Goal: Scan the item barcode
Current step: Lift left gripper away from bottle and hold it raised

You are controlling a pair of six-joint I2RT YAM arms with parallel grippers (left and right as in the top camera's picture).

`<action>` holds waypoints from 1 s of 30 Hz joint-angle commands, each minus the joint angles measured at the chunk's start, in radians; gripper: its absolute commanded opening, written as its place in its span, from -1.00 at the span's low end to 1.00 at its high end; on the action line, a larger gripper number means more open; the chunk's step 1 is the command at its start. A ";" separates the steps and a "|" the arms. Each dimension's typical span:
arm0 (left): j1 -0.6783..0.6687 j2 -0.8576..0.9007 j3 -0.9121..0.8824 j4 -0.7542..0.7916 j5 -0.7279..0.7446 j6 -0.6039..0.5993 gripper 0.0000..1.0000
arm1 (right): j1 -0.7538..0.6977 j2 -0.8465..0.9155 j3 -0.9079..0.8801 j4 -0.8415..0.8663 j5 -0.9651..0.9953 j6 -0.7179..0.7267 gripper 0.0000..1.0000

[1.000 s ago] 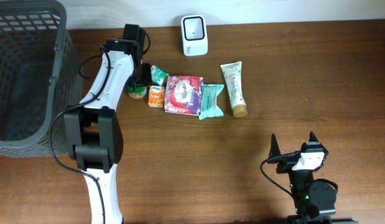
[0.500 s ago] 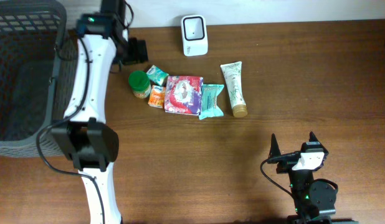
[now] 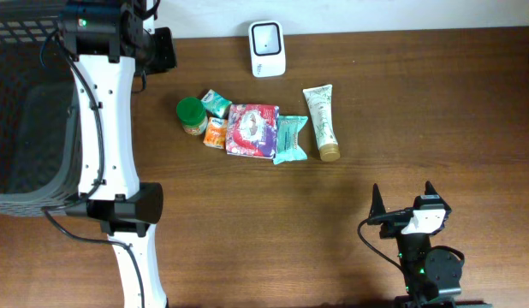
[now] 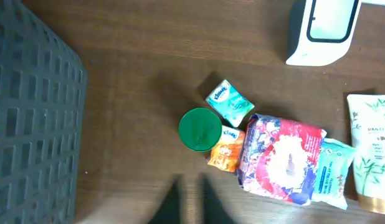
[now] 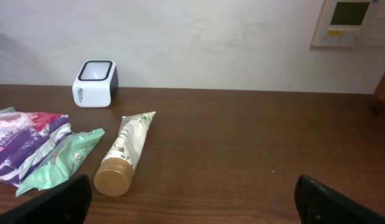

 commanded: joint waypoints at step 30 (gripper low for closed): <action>0.272 0.000 -0.224 -0.002 -0.292 0.014 -1.00 | -0.006 -0.006 -0.006 -0.007 0.005 0.000 0.98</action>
